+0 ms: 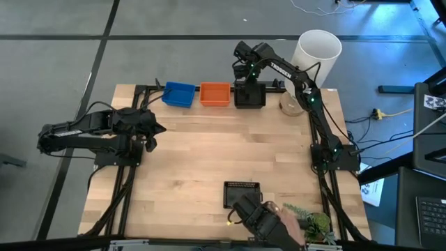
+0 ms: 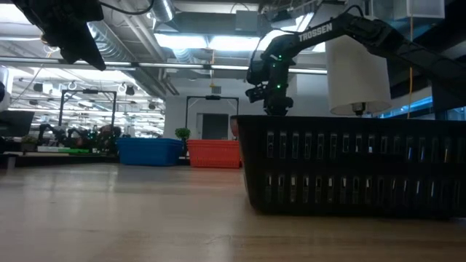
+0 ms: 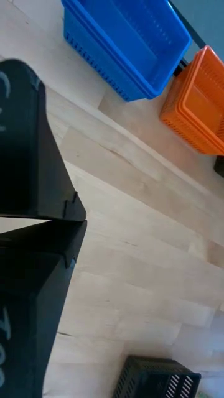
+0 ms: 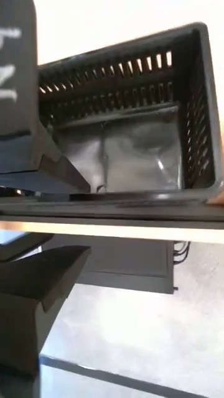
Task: Stack baskets by color
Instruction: Stack the middle black bin on the top black bin
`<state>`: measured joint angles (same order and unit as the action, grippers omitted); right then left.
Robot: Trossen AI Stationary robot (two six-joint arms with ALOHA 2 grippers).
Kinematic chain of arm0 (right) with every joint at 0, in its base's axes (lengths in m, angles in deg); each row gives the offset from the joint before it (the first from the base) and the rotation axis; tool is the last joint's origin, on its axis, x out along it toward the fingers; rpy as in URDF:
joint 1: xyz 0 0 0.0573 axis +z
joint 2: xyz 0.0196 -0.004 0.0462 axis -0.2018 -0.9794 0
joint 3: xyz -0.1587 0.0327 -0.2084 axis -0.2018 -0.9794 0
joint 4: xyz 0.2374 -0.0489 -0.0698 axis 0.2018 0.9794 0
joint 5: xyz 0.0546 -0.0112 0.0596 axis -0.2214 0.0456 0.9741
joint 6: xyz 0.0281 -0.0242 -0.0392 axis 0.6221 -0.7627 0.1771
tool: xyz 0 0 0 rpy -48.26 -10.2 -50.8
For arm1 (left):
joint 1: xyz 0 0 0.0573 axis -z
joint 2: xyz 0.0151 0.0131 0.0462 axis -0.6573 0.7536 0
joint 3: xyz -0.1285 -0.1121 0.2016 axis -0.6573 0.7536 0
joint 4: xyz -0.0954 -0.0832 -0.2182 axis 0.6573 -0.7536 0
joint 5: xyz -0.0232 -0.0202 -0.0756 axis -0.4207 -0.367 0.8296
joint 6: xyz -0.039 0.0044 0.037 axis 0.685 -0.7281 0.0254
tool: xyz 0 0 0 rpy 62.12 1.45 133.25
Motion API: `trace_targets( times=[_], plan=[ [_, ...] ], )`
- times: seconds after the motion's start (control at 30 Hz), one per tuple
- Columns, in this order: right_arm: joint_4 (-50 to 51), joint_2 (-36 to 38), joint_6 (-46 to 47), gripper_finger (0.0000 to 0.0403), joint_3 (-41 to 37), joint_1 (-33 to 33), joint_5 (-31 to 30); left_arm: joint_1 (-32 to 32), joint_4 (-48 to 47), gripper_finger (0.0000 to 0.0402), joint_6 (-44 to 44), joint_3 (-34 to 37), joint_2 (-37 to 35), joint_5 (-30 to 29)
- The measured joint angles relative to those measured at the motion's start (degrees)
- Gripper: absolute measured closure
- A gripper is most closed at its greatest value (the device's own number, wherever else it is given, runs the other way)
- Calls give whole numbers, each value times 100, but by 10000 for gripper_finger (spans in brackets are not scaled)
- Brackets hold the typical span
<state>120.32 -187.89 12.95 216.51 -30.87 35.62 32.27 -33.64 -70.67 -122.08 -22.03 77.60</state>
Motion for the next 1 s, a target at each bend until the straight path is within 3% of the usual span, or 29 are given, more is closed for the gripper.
trace_targets(
  times=[0.3,0.43,0.67,1.0],
  plan=[
    [72,140,297,257,26,283,-120,0,-2,401,-1,0,-2,-2],
    [424,233,1078,257,22,412,-594,2,-4,401,-2,0,0,-2],
    [1087,248,2713,257,37,421,-660,1,-6,401,-2,0,-1,-2],
    [864,249,3729,257,39,671,-813,2,-4,401,-2,0,-2,-20]
  ],
)
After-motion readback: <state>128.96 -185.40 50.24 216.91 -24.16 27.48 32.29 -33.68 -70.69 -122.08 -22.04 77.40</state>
